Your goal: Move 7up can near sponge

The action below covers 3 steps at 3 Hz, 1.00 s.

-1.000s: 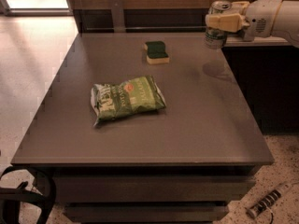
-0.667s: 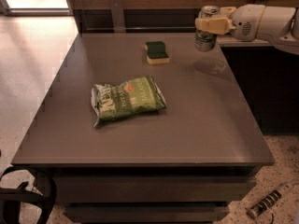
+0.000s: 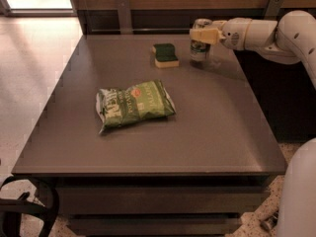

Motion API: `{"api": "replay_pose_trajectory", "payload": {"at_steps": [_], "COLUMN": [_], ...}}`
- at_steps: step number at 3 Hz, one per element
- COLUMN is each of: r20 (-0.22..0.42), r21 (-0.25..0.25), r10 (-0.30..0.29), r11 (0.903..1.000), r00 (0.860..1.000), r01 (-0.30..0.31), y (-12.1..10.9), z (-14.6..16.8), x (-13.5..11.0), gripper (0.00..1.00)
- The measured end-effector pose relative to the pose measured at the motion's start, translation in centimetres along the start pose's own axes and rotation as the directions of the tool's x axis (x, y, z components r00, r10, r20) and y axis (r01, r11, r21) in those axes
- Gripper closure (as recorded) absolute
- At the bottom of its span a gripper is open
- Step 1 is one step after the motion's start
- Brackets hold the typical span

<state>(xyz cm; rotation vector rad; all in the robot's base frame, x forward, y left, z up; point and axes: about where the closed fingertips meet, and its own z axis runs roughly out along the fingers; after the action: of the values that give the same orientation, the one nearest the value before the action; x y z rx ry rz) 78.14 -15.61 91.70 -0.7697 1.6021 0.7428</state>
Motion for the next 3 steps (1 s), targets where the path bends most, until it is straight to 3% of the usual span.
{"api": "replay_pose_trajectory", "payload": {"at_steps": [1, 2, 3], "r20": [-0.004, -0.015, -0.015], "r21": [0.022, 0.076, 0.076], "r10": [0.016, 0.002, 0.002], "r11": [0.9996, 0.9971, 0.9971], "r00": [1.0, 1.0, 1.0], "r01": [-0.016, -0.001, -0.001], "y": [-0.7, -1.4, -1.4], "z": [1.4, 1.7, 1.7], "x": [1.5, 2.7, 2.4], "gripper": [1.0, 1.0, 0.8]}}
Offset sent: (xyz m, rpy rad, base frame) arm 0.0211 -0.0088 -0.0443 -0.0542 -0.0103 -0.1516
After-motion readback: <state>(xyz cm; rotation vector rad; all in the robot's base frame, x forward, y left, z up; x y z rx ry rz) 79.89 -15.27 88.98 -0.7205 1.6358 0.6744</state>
